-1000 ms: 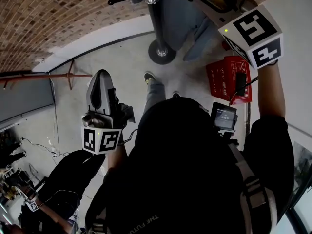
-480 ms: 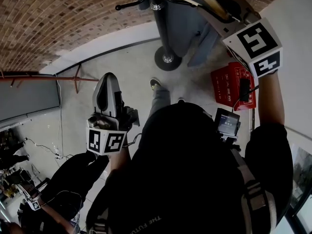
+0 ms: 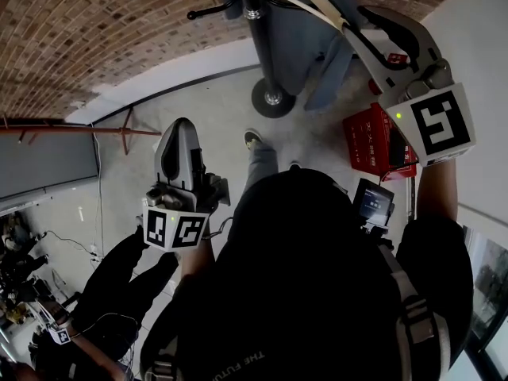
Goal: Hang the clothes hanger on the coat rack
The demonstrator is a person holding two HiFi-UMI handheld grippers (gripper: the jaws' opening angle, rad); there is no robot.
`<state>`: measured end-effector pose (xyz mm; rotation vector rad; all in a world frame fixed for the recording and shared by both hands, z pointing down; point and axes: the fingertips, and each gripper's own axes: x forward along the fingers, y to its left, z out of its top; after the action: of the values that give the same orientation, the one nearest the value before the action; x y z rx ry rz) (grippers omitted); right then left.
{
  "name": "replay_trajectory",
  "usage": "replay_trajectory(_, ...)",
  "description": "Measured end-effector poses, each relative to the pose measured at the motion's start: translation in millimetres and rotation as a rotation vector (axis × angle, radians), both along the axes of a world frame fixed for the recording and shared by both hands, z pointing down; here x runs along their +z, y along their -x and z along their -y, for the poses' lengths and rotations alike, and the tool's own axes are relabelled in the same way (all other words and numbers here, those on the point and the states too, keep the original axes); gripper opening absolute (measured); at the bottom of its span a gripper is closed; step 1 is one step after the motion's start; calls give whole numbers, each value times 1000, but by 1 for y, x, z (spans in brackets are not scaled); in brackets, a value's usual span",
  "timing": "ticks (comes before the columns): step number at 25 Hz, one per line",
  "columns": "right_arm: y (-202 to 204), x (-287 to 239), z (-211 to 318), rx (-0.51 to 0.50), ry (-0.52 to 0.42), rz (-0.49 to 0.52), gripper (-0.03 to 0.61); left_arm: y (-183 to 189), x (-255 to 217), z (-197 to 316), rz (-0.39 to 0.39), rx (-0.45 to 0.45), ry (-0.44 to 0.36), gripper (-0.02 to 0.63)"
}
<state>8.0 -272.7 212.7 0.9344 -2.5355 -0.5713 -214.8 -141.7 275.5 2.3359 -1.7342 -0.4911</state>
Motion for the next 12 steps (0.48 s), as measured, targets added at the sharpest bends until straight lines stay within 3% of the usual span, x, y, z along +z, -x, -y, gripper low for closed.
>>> replay_trajectory(4,-14,0,-28,-26,84,158,119,-10,-3,-2,8,15,-11,20)
replay_trajectory(8,-32,-2,-46,-42,126,322,49,-16,-8,-4,18,21,-17,20)
replay_trajectory(12,-39,6,-59,-50,150,433,21,-15,-10,-9,27,13,-19,20)
